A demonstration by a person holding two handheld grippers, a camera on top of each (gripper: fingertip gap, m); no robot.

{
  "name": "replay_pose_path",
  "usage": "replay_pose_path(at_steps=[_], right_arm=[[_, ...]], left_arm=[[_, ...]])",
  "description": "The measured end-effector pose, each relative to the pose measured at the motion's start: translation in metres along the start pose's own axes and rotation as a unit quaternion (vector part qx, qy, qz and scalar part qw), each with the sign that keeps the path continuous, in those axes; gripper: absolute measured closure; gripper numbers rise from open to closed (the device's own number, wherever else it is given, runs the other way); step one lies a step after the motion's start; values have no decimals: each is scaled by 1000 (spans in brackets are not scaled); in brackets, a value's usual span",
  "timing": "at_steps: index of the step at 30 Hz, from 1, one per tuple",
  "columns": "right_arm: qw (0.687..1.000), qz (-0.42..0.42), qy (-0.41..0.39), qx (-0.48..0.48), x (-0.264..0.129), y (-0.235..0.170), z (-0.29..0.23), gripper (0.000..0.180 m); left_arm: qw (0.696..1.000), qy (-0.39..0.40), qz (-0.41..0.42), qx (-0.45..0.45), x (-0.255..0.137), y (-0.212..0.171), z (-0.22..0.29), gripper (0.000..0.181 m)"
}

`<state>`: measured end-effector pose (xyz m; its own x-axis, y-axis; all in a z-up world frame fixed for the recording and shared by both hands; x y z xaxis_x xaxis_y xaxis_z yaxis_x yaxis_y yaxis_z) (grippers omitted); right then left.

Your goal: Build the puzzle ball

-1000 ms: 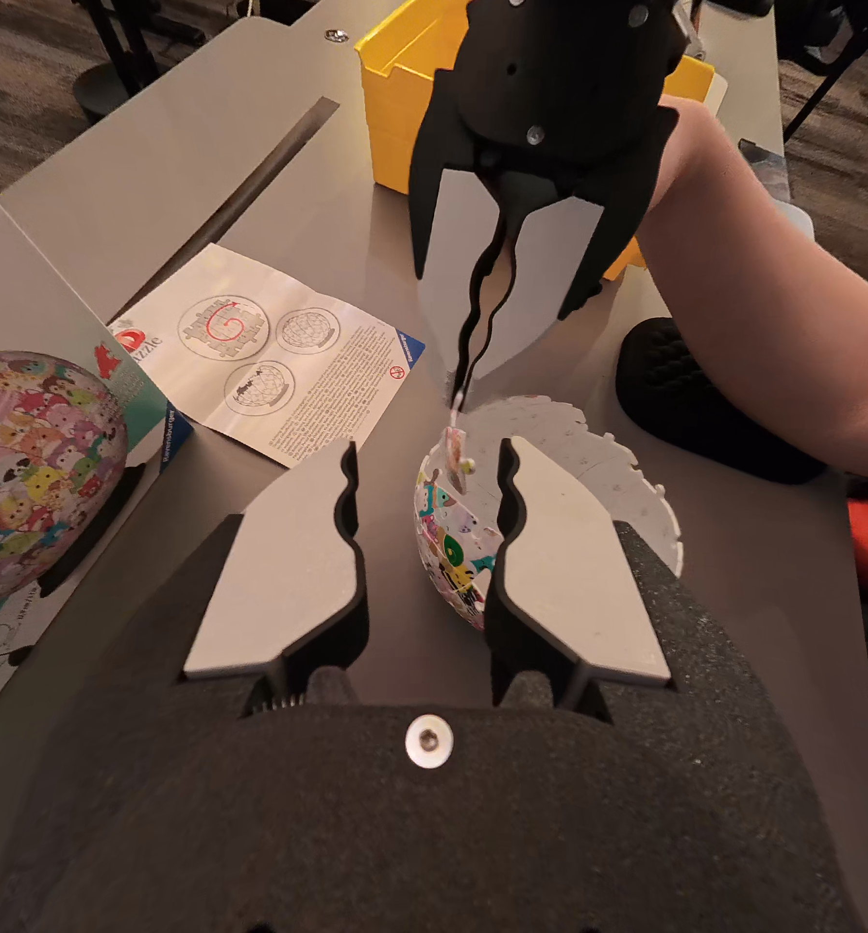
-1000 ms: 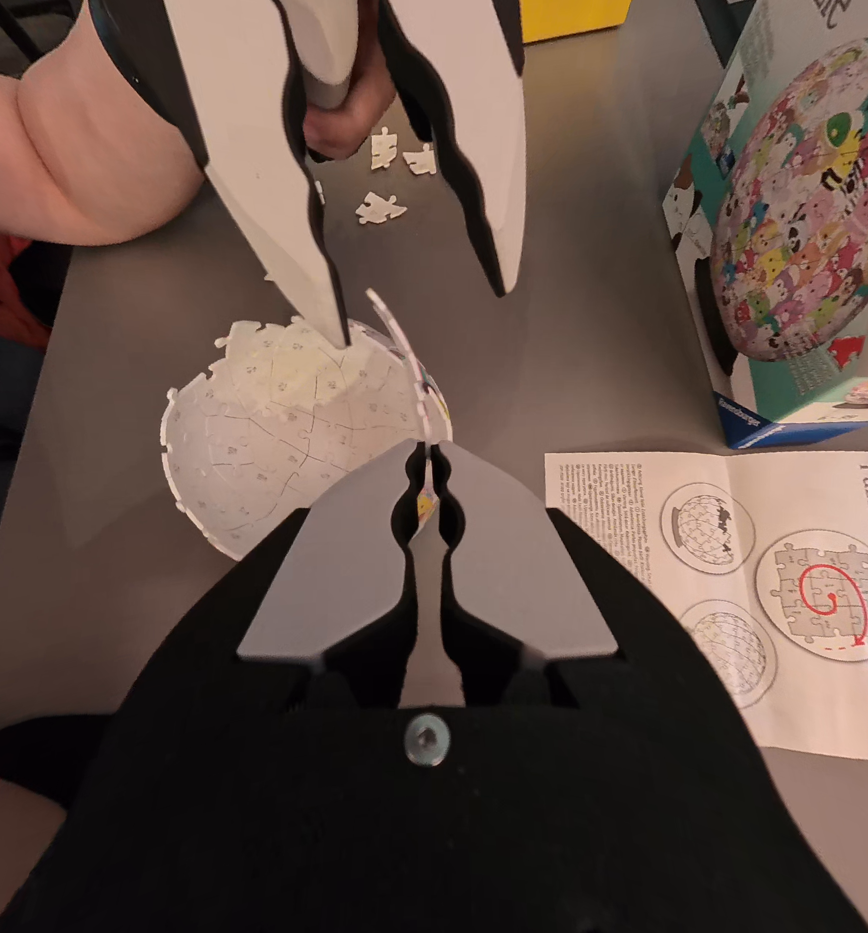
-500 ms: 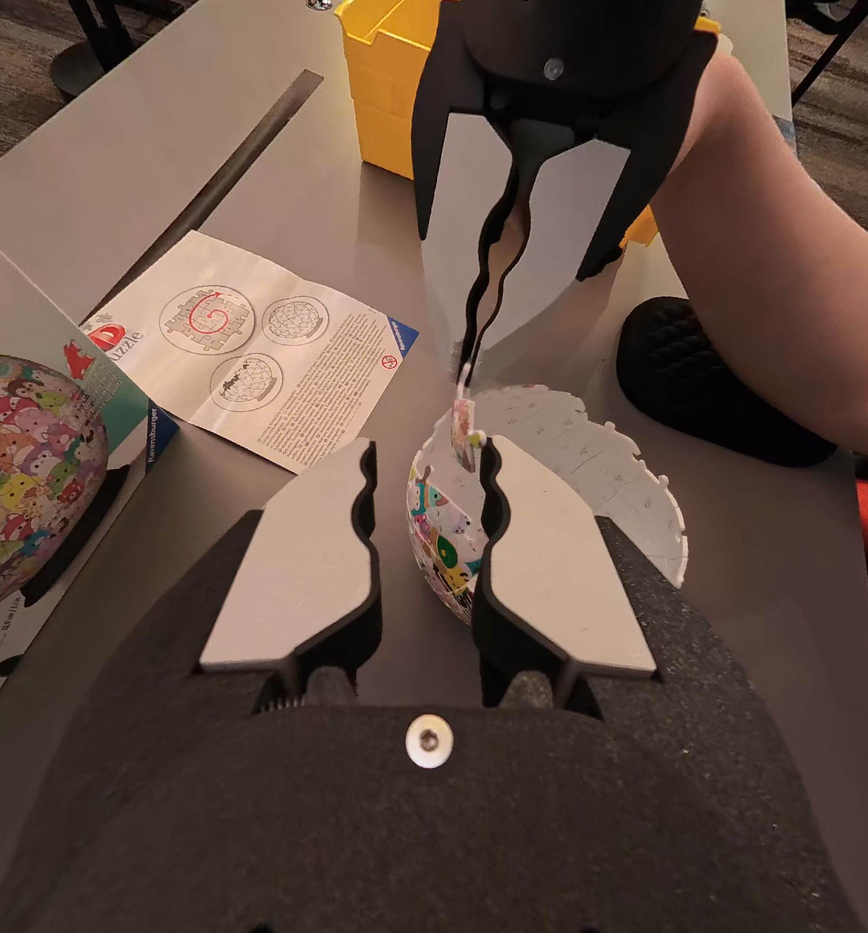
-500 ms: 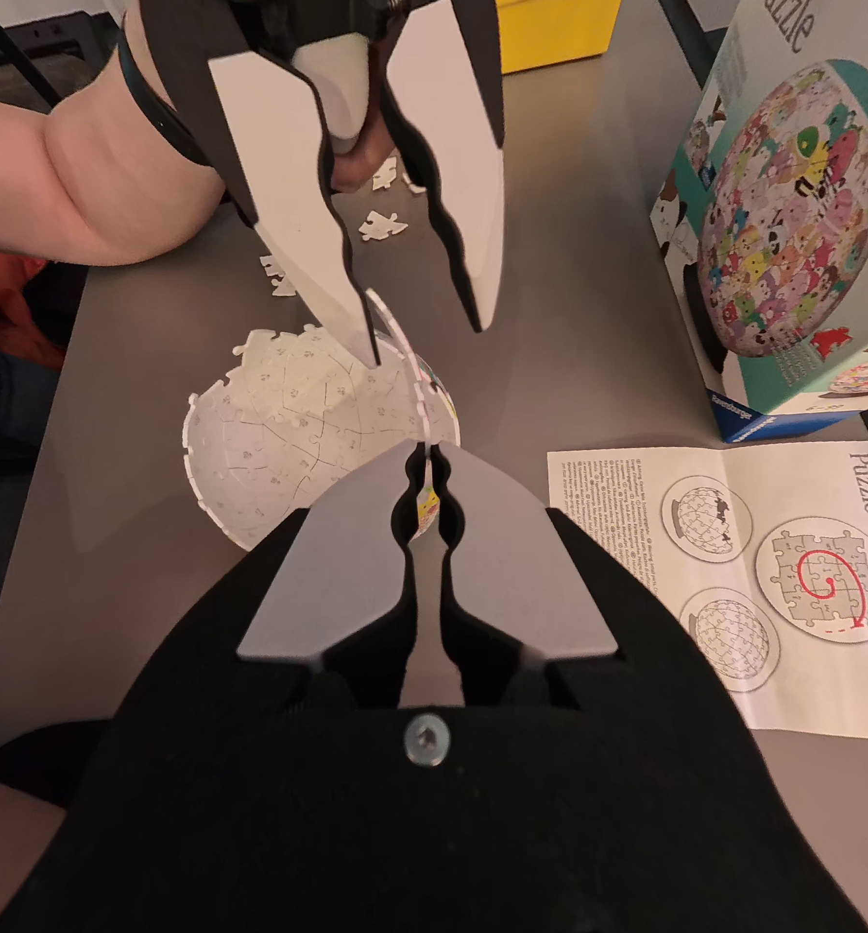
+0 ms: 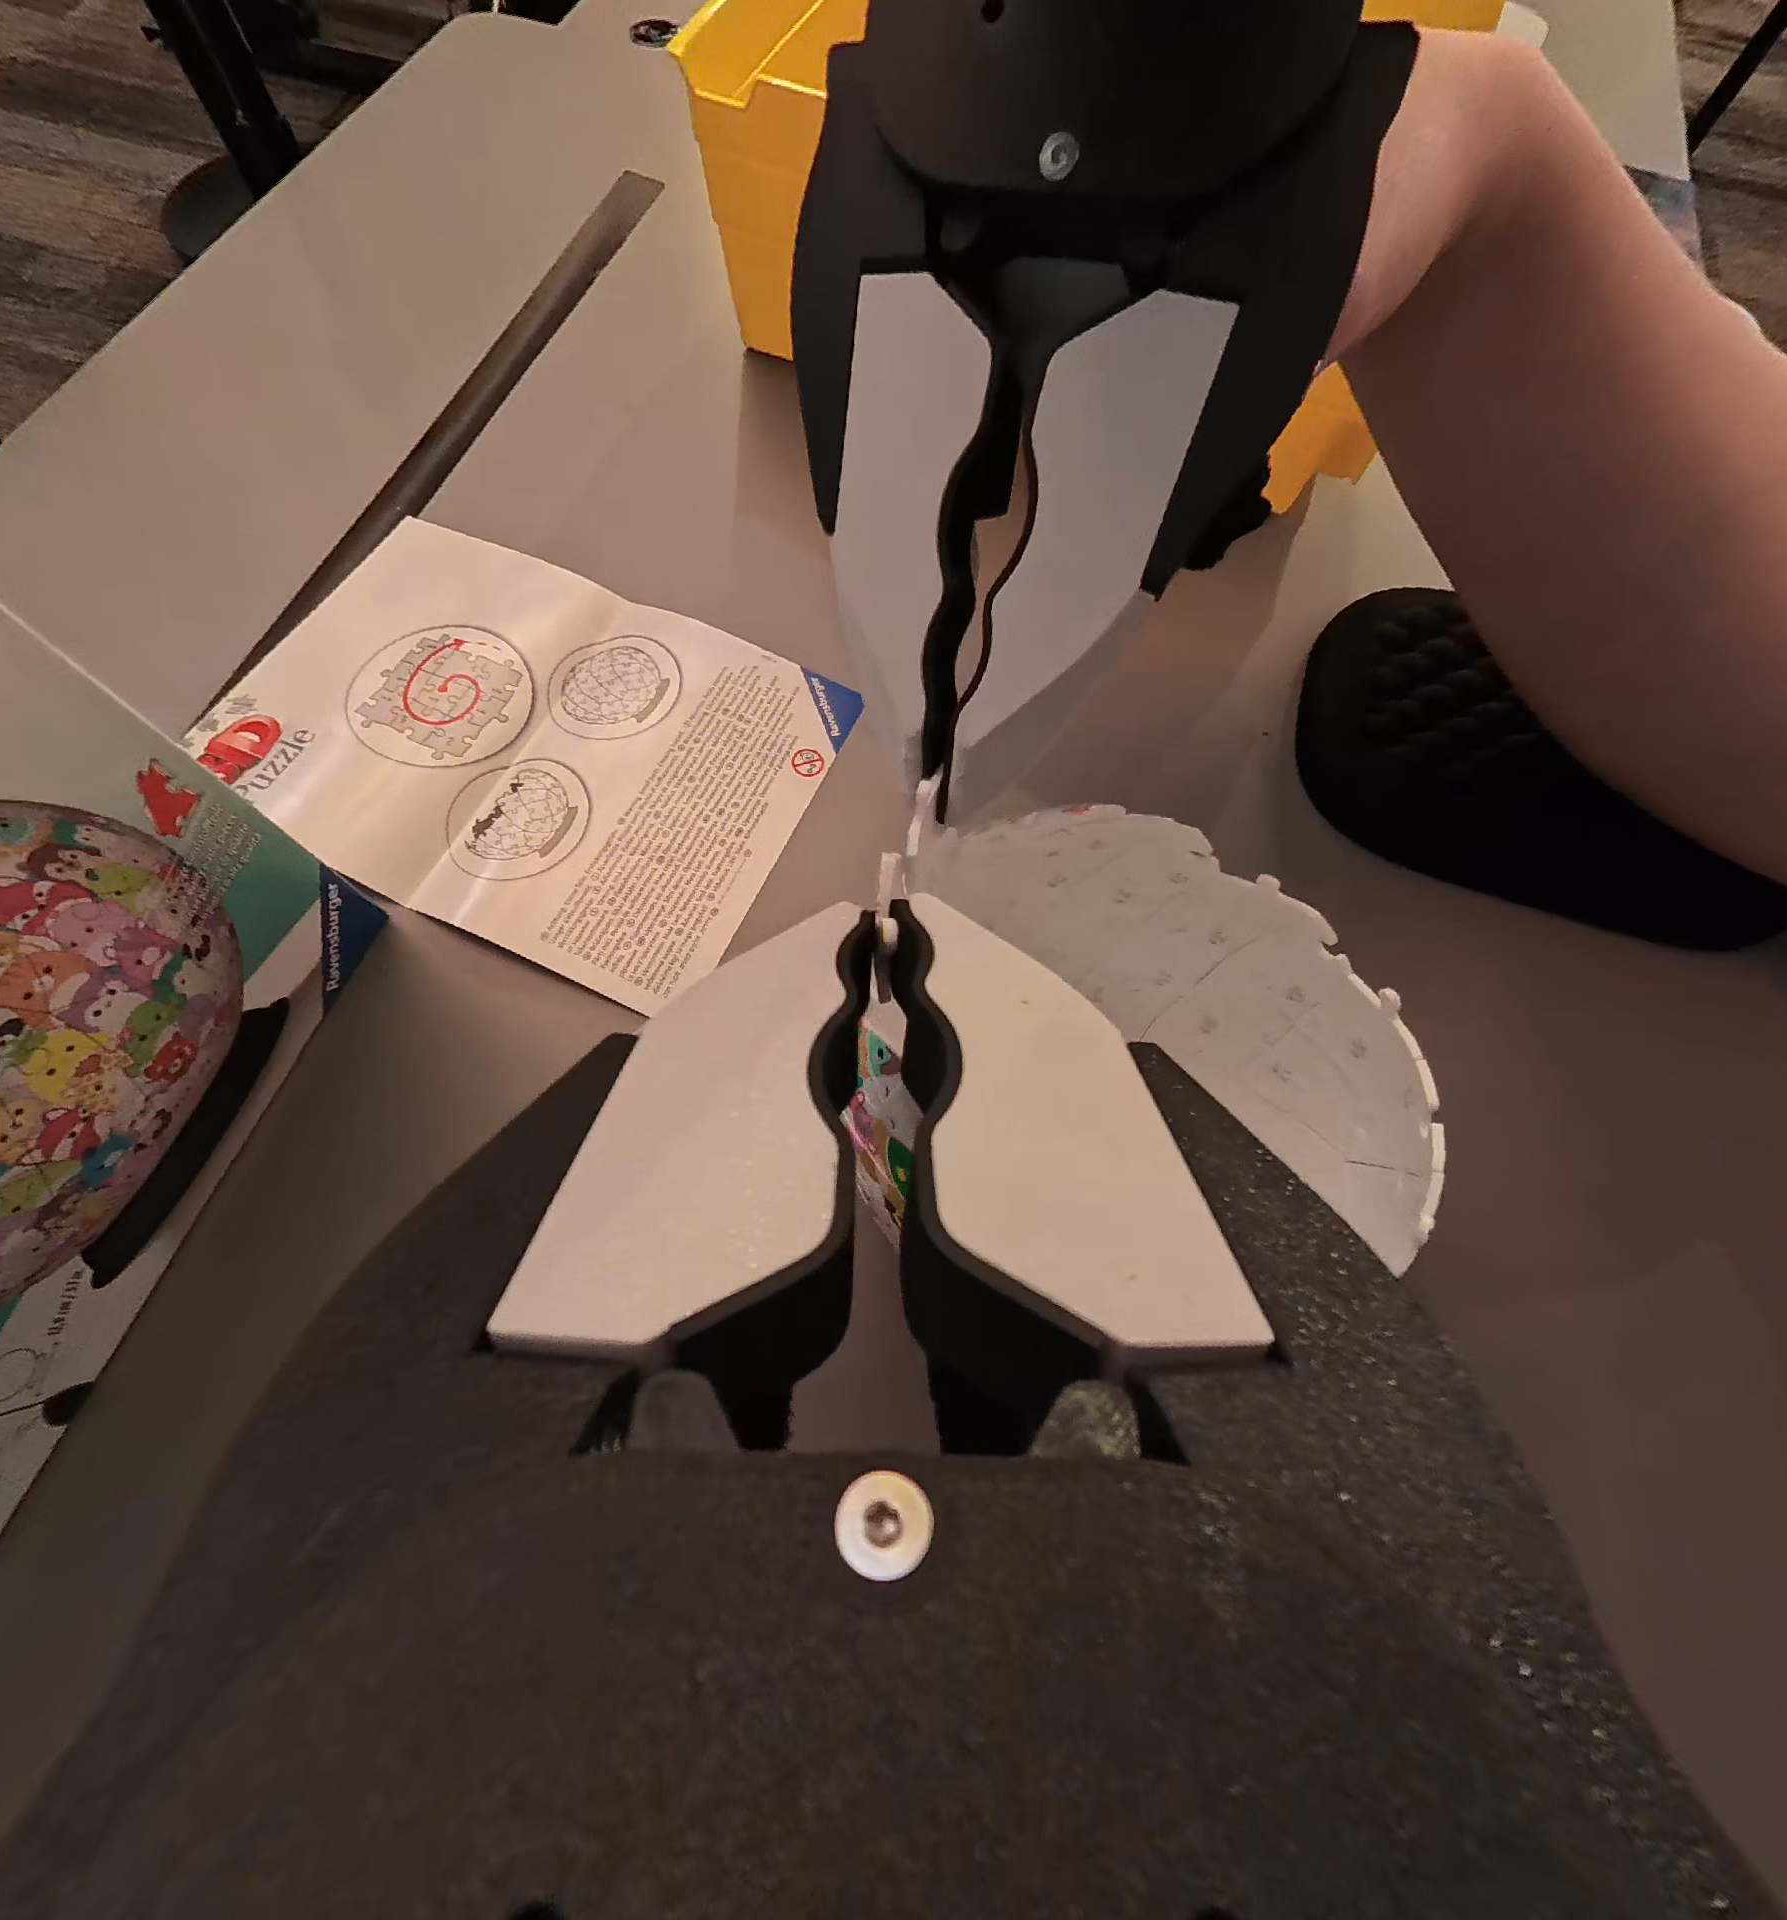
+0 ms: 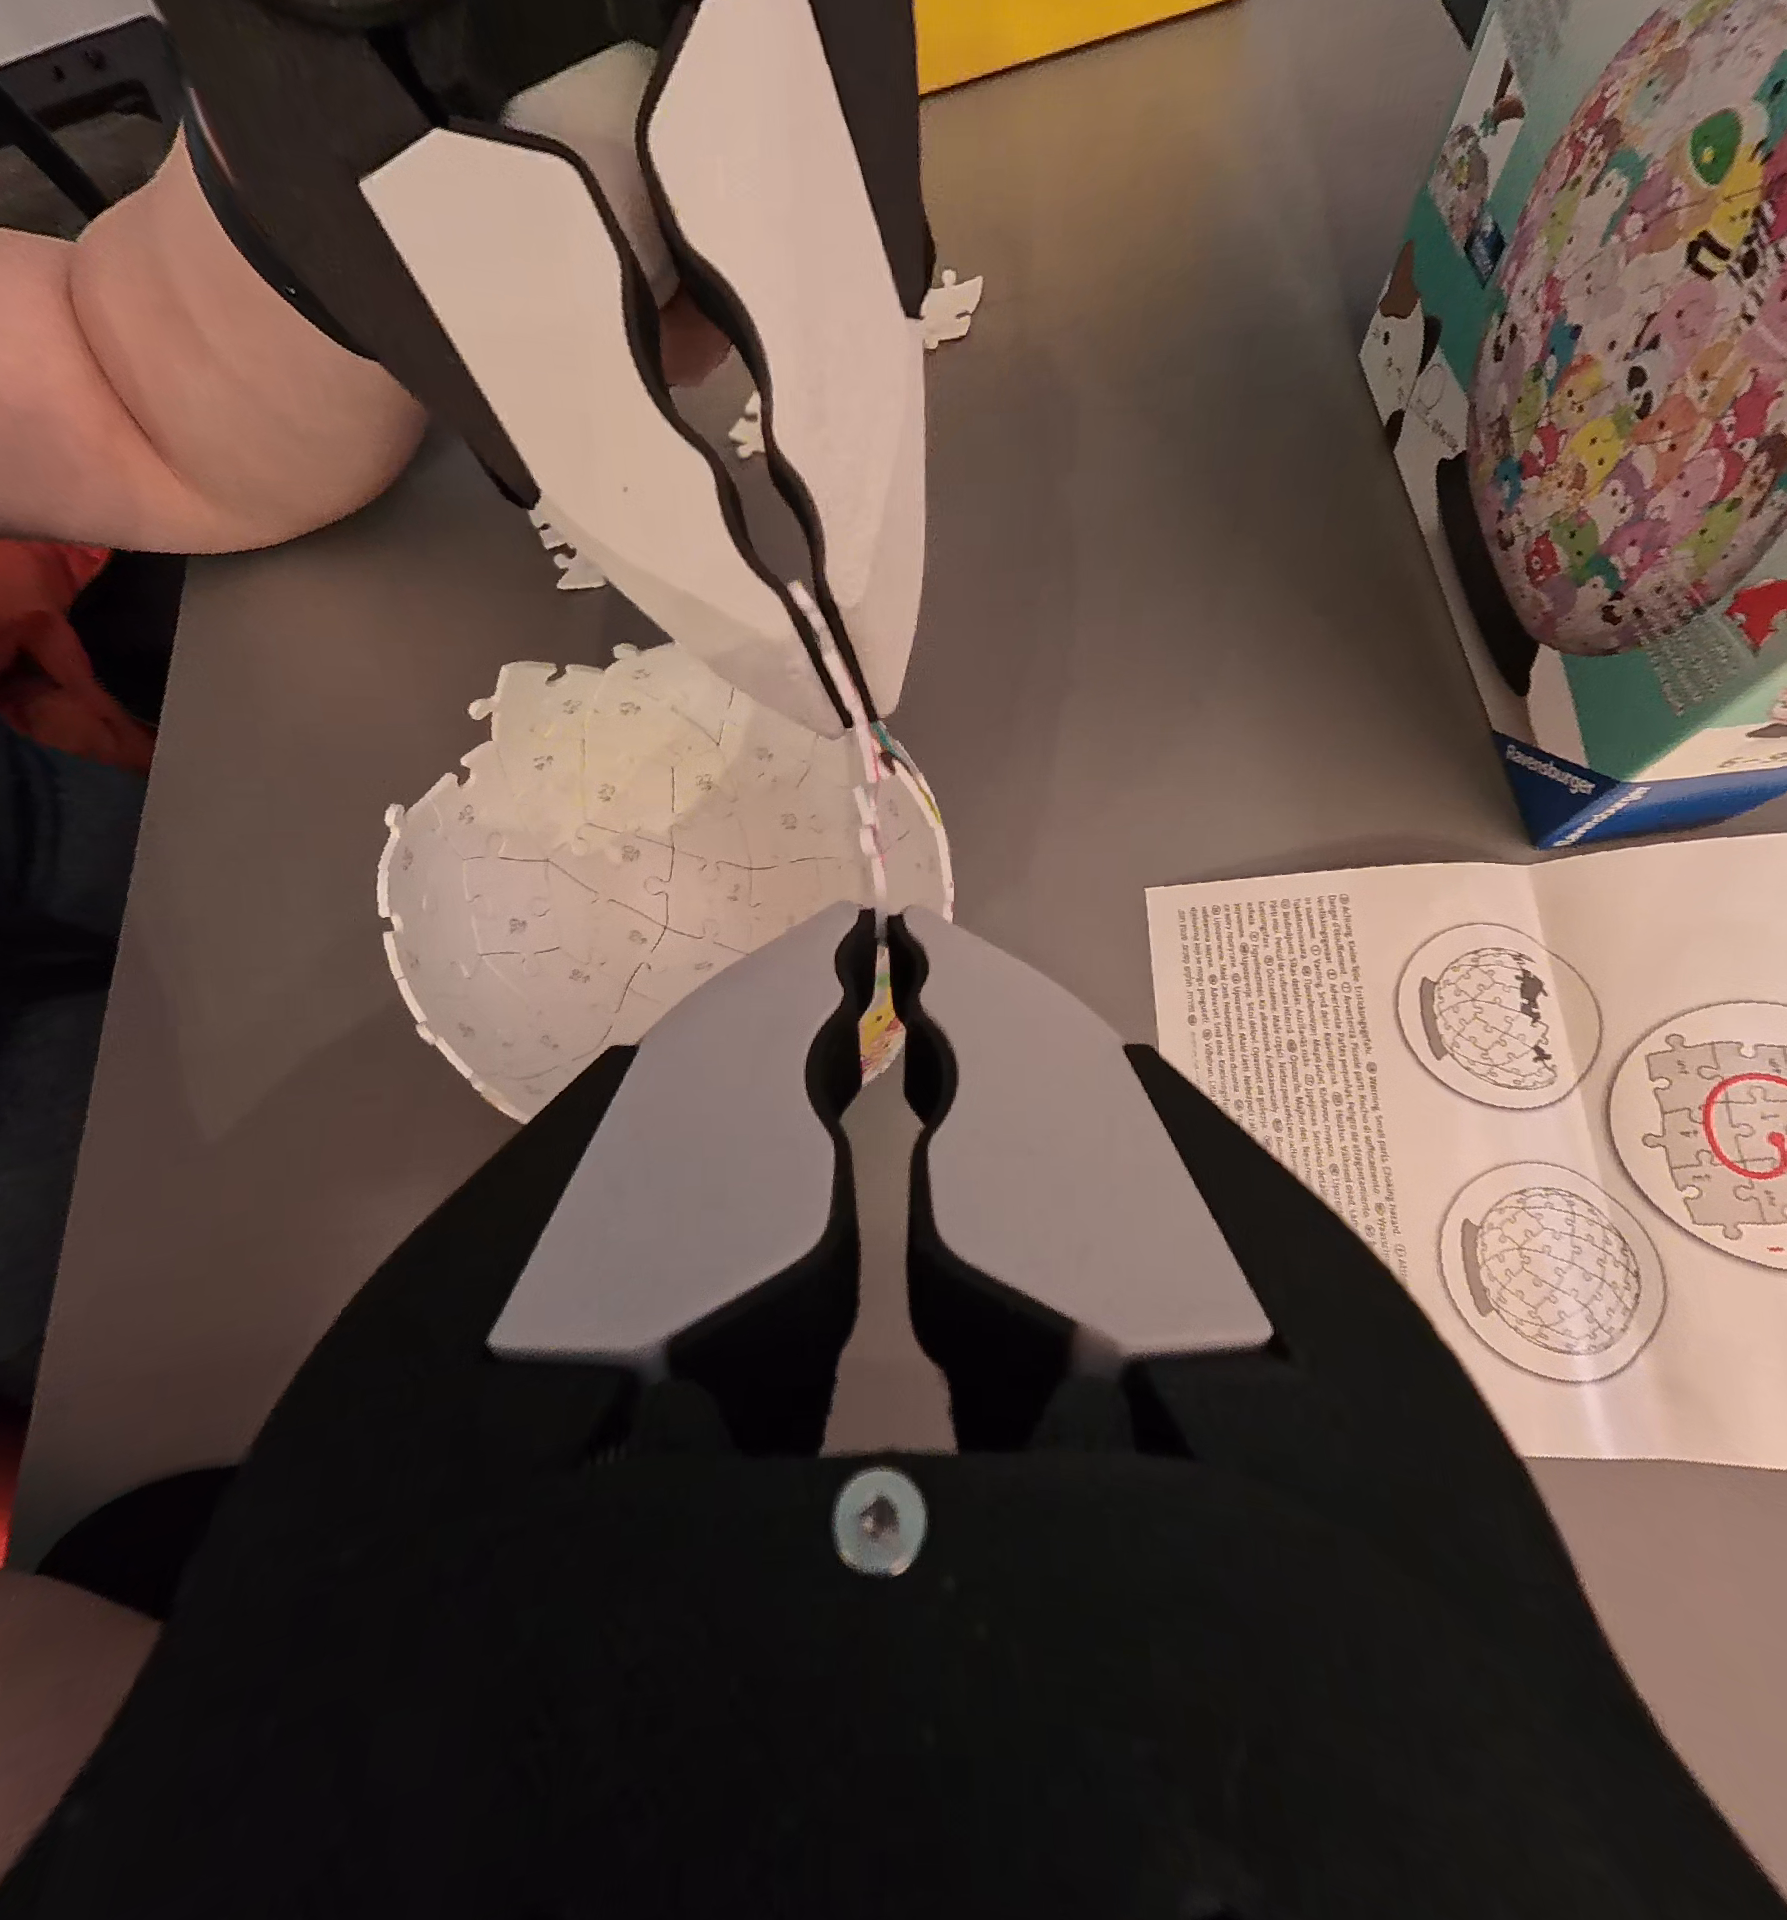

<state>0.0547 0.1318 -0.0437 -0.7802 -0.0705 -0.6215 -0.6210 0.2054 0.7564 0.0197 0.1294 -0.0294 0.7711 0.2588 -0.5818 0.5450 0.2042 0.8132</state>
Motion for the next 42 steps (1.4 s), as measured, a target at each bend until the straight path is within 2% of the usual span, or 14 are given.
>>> replay_pose_path(at_steps=[16, 20, 25, 27, 30, 33, 36, 39, 42], right_arm=[[1000, 8, 6, 12, -1, 3, 0, 177], [1000, 24, 12, 5, -2, 10, -3, 177], [1000, -4, 4, 11, 6, 7, -2, 177], [1000, -21, 0, 11, 11, 5, -2, 177], [1000, -28, -3, 9, 13, 2, -1, 177], [1000, -21, -4, 14, 10, 3, 1, 177], [1000, -21, -5, 12, 9, 1, 2, 177], [1000, -23, -10, 9, 10, 0, 4, 177], [1000, -25, -12, 2, 12, 0, 3, 177]], left_arm=[[1000, 19, 4, 8, -2, 3, -3, 179], [998, 50, 26, -12, -11, 9, -15, 179], [988, 87, -88, -93, -30, -43, -55, 179], [979, 35, -127, -156, -28, -65, -55, 178], [948, -74, -199, -236, -25, -97, -37, 178], [929, -85, -252, -257, -18, -127, -39, 178], [918, -109, -258, -280, -13, -136, -37, 178], [916, -100, -267, -281, -13, -142, -40, 177], [916, -81, -278, -276, -16, -145, -44, 162]])
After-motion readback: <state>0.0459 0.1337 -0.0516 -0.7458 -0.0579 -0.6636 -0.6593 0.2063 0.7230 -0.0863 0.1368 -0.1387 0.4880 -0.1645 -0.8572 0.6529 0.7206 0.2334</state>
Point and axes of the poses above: each gripper's, where its closed fingertips meet, x out along the fingers, y out of its top, z = x × y across the jaws, the point moved 1 cm from there along -x, back along the fingers, and after that the axes turned 2 degrees about y, right-handed, at the moved point
